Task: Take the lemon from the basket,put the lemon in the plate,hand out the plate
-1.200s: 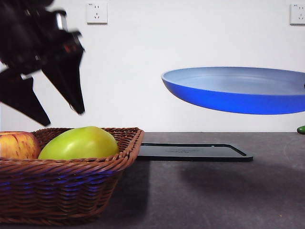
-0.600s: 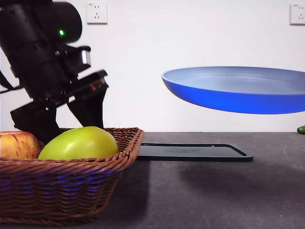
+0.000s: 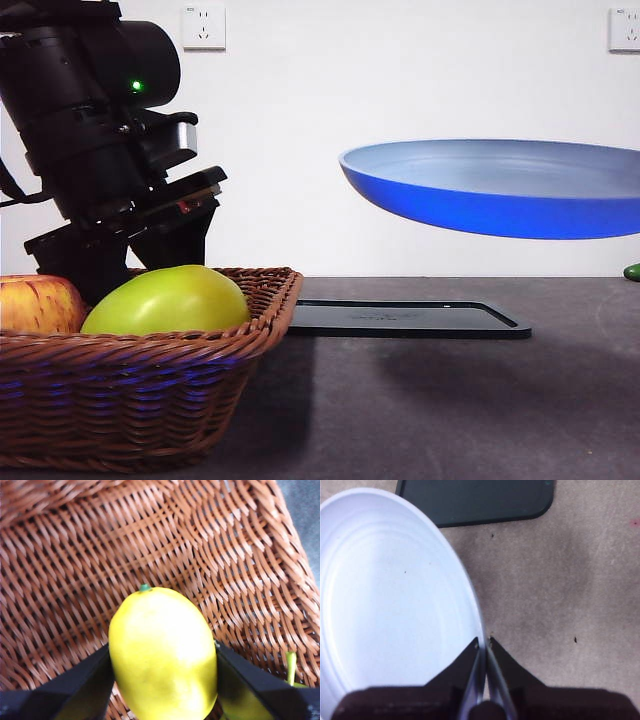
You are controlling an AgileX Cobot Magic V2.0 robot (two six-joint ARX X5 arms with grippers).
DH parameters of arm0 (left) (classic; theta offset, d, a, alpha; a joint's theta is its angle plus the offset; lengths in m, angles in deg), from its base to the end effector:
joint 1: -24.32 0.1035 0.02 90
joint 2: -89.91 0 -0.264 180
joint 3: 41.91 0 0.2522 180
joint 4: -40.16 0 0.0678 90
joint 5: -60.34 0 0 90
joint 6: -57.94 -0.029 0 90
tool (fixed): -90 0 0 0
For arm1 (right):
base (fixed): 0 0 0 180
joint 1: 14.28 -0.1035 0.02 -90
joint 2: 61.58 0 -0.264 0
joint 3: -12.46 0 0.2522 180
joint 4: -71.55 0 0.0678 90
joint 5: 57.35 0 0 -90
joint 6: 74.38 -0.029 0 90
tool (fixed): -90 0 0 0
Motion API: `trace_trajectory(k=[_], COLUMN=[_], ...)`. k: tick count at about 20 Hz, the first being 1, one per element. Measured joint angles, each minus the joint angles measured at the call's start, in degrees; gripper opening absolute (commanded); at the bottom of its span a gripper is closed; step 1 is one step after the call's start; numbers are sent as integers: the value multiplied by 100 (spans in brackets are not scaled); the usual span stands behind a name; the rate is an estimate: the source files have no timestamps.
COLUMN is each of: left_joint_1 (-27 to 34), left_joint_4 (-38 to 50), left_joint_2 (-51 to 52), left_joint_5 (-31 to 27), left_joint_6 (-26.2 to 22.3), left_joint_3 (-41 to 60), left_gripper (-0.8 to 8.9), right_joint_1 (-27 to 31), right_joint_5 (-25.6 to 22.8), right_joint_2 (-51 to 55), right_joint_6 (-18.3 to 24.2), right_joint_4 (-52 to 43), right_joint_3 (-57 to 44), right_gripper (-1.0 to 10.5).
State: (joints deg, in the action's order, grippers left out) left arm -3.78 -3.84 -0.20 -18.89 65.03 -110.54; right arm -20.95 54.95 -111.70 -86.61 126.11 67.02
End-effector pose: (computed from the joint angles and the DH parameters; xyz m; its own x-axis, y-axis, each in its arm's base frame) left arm 0.2578 -0.1438 0.1875 0.2716 -0.3569 -0.8938 0.4280 0.8766 -0.2199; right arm 0.1605 0.0298 0.2530 0.5451 0.4458 -0.7100 -0.1797 0.8894 0.4204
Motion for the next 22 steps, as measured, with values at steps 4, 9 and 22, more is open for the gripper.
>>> trace_trajectory(k=[4,9,22], left_joint_1=[0,-83,-2800], left_joint_4=[-310,-975,103], left_joint_2=[122,529,-142], left_joint_5=[-13,382,-129], left_joint_6=[-114,-286,-367], left_joint_3=[-450,-1480,-1862], left_gripper=[202,202,205], right_joint_1=[0,-2,-107], right_joint_5=[-39,-24,433], right_joint_2=[-179,-914,-1294], right_joint_6=[-4,-66,-70], right_joint_4=[-15,-22,-125], right_joint_3=[0,0,0], right_gripper=[3,3,3])
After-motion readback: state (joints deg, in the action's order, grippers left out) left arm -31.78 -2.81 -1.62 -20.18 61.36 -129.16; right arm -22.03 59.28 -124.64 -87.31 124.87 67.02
